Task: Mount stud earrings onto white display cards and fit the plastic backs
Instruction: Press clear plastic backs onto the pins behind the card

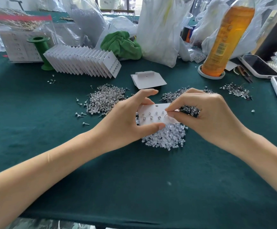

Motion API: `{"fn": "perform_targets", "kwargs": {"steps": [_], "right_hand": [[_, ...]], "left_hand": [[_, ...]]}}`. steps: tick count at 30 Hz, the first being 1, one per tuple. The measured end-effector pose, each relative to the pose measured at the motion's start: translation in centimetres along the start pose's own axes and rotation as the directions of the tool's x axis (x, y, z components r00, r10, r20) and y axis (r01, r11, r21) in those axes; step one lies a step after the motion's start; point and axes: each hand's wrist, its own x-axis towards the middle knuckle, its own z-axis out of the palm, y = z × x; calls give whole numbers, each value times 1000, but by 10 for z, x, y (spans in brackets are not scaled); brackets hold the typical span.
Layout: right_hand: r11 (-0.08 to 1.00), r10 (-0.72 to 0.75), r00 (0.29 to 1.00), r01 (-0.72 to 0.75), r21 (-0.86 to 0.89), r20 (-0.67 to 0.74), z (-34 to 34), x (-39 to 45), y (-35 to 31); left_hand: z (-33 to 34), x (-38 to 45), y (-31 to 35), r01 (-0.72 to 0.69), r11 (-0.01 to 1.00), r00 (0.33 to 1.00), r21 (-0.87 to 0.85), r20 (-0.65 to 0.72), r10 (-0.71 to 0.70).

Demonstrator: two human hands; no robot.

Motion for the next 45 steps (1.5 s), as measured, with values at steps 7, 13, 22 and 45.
{"fn": "perform_targets", "kwargs": {"steps": [7, 13, 22, 45], "right_hand": [[996, -87, 996, 87, -33, 11, 0, 0, 0], [990, -121, 992, 122, -66, 17, 0, 0, 0], [982, -172, 985, 172, -82, 5, 4, 0, 1], [374, 497, 768, -609, 699, 404, 8, -2, -37]], "left_hand": [[0, 0, 0, 17, 1000, 1000, -23, 4, -17], [0, 0, 1, 18, 999, 1000, -36, 5, -17], [-1, 0, -1, 15, 1000, 1000, -19, -11, -15], [-14, 5, 1, 10, 998, 981, 70, -193, 4]]}}
